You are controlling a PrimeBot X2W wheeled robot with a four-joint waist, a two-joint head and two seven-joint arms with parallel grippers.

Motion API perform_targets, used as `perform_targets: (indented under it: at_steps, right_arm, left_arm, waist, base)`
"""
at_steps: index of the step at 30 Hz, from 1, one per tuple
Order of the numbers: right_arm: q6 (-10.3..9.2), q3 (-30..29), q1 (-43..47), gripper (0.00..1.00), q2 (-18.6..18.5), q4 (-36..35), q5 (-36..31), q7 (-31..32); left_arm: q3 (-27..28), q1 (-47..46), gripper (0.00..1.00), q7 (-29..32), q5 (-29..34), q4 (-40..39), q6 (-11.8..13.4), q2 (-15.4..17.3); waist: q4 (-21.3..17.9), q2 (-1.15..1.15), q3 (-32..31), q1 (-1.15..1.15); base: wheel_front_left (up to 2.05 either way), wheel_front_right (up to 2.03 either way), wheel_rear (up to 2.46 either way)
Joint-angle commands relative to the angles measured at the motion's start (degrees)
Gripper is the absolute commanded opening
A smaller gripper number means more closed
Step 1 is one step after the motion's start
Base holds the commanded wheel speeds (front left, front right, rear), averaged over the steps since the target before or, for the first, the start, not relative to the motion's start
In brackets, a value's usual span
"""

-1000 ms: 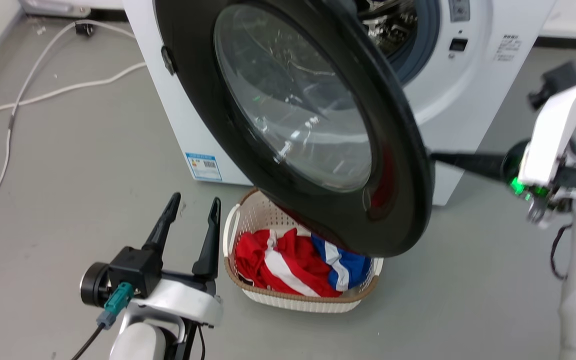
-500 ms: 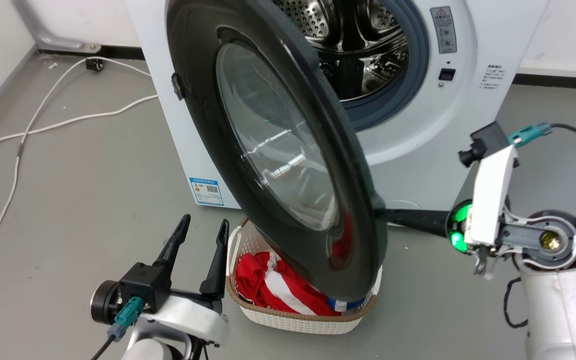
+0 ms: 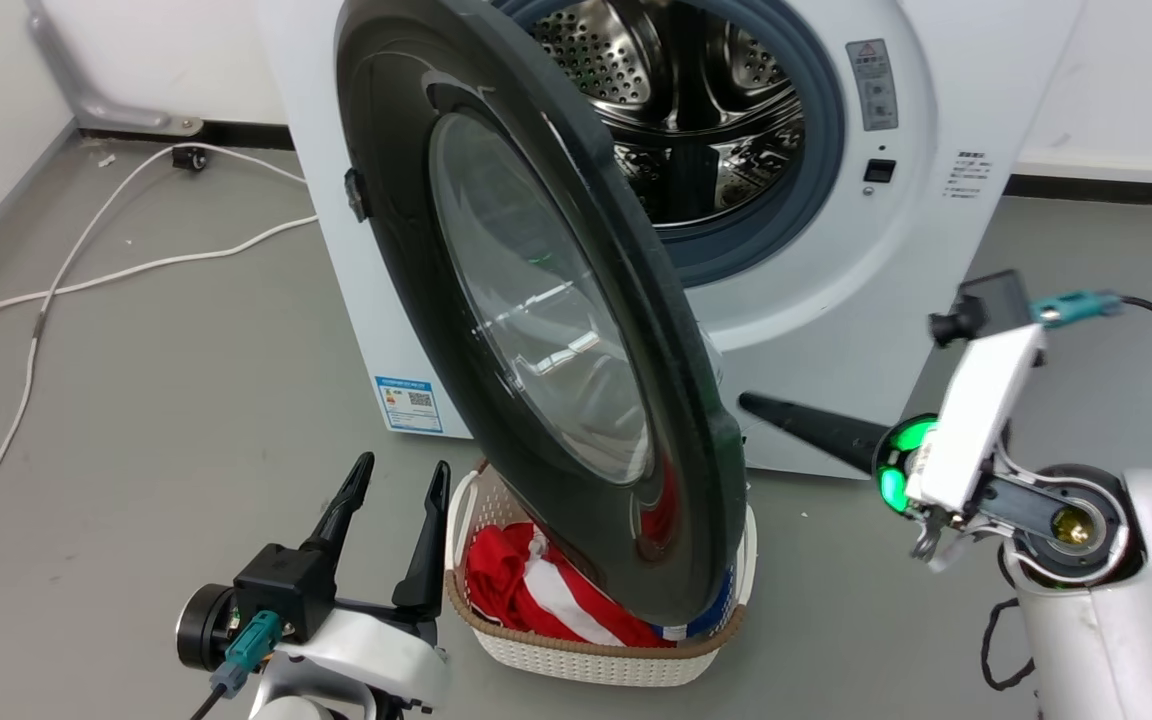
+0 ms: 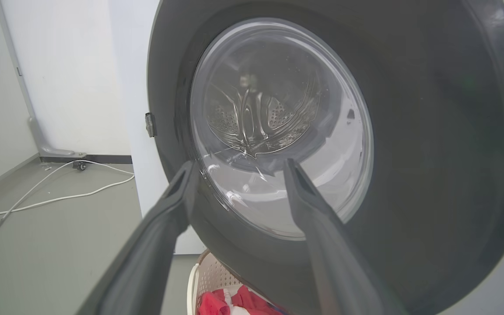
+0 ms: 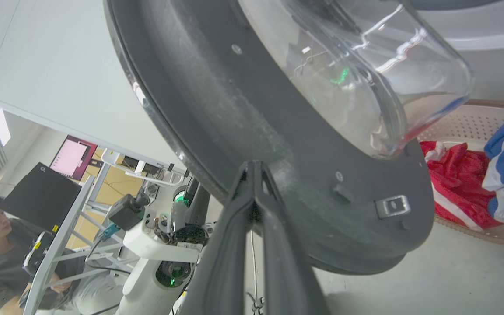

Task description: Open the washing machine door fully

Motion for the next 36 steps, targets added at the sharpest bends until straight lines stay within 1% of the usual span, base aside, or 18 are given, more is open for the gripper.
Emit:
perform_targets:
  at_steps: [1,3,4,9,12,14,16,20,21,22,23,26,29,33,36]
  right_arm:
    - [-0.02,-0.8,1.4,0.0,0.0,-0.6,-0.6,-2.9]
    - [-0.02,-2.3,2.1,0.0,0.0,-1.1,-1.3,-8.7]
    - [-0.02,-3.0,2.8,0.0,0.0,-0.8,-0.4,-11.4]
    - [-0.02,-5.5,7.0,0.0,0.1,-0.3,-0.2,-22.5]
    - [-0.02,-6.7,11.0,0.0,0.1,-1.1,0.9,-27.5]
    - [-0.01,-7.3,13.9,0.0,0.1,-1.9,0.2,-29.9]
    - [-0.02,-8.0,16.9,0.0,0.1,-2.7,1.7,-32.4]
    - [-0.01,-8.6,22.6,0.0,0.1,-4.8,-0.2,-37.6]
    - [-0.01,-8.7,23.8,0.18,0.1,-5.3,-1.0,-39.2]
    - [-0.01,-9.0,24.8,0.48,0.1,-6.0,-2.2,-41.1]
    - [-0.01,-9.2,25.5,1.0,0.0,-6.6,-3.5,-42.9]
    - [-0.01,-9.4,27.1,1.0,0.0,-8.4,-10.0,-47.9]
    - [-0.01,-10.0,27.0,1.0,-1.1,-10.3,-18.6,-53.0]
    - [-0.01,-11.2,26.5,1.0,-2.9,-12.5,-34.4,-59.3]
    - [-0.01,-11.7,26.1,1.0,-3.2,-14.7,-46.6,-61.9]
  left_arm:
    - [0.2,0.4,1.0,-0.1,-0.2,0.0,0.0,0.0]
    - [0.3,0.7,1.0,-0.1,-0.2,0.1,0.0,0.0]
    - [0.4,0.9,1.0,-0.1,-0.2,0.1,0.0,0.0]
    - [0.7,1.5,1.0,-0.1,-0.3,0.5,0.0,-0.2]
    - [1.1,1.9,1.0,-0.1,-0.2,0.7,0.0,-0.3]
    - [1.2,2.1,1.0,-0.1,-0.1,0.8,0.0,-0.3]
    - [1.2,2.1,1.0,-0.1,0.0,1.1,0.0,-0.2]
    - [1.8,2.2,1.0,-0.1,0.0,1.1,0.0,0.1]
    - [2.0,2.3,1.0,-0.1,0.0,1.2,0.0,0.1]
    - [2.1,2.4,1.0,-0.1,0.0,1.3,0.0,0.2]
    - [2.3,2.5,1.0,-0.1,-0.1,1.3,0.0,0.2]
    - [2.6,2.5,1.0,-0.1,0.0,1.1,0.0,0.3]
    - [2.7,2.3,1.0,-0.1,0.0,1.2,0.0,0.3]
    - [3.0,1.5,1.0,-0.1,0.1,1.3,0.0,0.4]
    - [3.4,1.2,1.0,-0.1,0.2,1.3,0.0,0.5]
  waist:
    - [-0.6,0.0,-0.3,0.01]
    - [-1.3,0.0,-0.5,0.01]
    - [-1.7,0.0,-0.6,0.01]
    - [-3.6,0.0,-1.3,0.01]
    - [-5.0,0.0,-1.4,0.01]
    - [-5.8,0.0,-1.4,0.01]
    - [-6.4,0.0,-1.4,0.01]
    - [-7.3,0.0,-1.2,0.01]
    - [-7.5,0.0,-1.3,0.01]
    - [-7.6,0.0,-1.3,0.01]
    - [-7.7,0.0,-1.3,0.01]
    - [-8.0,0.0,-1.2,0.01]
    - [-8.1,0.0,-1.1,0.01]
    - [-8.2,0.0,-0.9,0.01]
    - [-8.3,0.0,-0.8,0.01]
  base:
    - [0.0,0.0,0.0]
    - [0.0,0.0,0.0]
    - [0.0,0.0,0.0]
    - [0.0,0.0,0.0]
    - [0.0,0.0,0.0]
    - [0.0,0.0,0.0]
    - [0.0,0.0,0.0]
    - [0.0,0.0,0.0]
    - [0.0,0.0,0.0]
    - [0.0,0.0,0.0]
    - [0.0,0.0,0.0]
    - [0.0,0.0,0.0]
    - [0.0,0.0,0.0]
    - [0.0,0.0,0.0]
    - [0.0,0.0,0.0]
